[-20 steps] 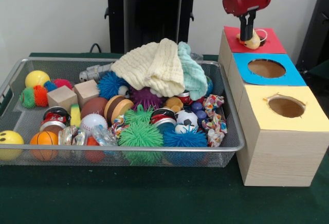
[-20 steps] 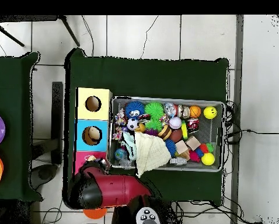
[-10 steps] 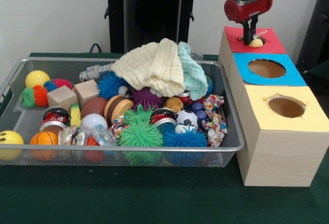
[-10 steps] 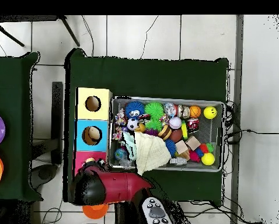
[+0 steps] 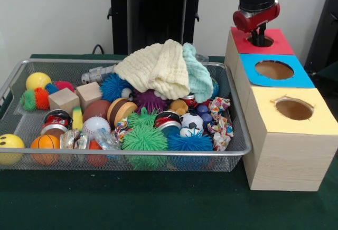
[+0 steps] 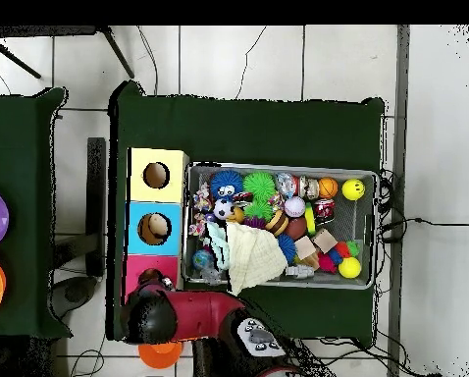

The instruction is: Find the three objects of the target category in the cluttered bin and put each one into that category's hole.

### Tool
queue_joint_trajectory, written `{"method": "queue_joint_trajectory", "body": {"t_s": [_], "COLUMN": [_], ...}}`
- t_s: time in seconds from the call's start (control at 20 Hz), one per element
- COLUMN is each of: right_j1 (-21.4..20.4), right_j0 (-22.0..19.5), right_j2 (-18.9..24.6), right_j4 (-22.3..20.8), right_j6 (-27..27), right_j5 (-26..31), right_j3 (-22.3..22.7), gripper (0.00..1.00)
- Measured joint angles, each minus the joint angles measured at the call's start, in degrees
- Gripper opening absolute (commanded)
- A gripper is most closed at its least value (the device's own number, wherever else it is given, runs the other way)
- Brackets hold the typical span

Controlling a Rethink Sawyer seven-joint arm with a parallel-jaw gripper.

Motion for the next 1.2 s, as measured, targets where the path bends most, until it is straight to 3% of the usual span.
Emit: {"method": "queue_joint_trajectory", "body": {"t_s": [0.3, 0.7, 1.2], "right_j1": [-0.1, -4.1, -7.8], "right_j0": [-0.2, 1.9, 5.9], "right_j2": [0.1, -0.2, -4.4], "right_j4": [0.0, -0.1, 0.0], "right_j6": [0.0, 0.0, 0.0], "right_j5": [0.1, 1.0, 4.7], "right_j3": [0.0, 0.1, -1.0], "gripper": [0.00, 0.00, 0.00]}}
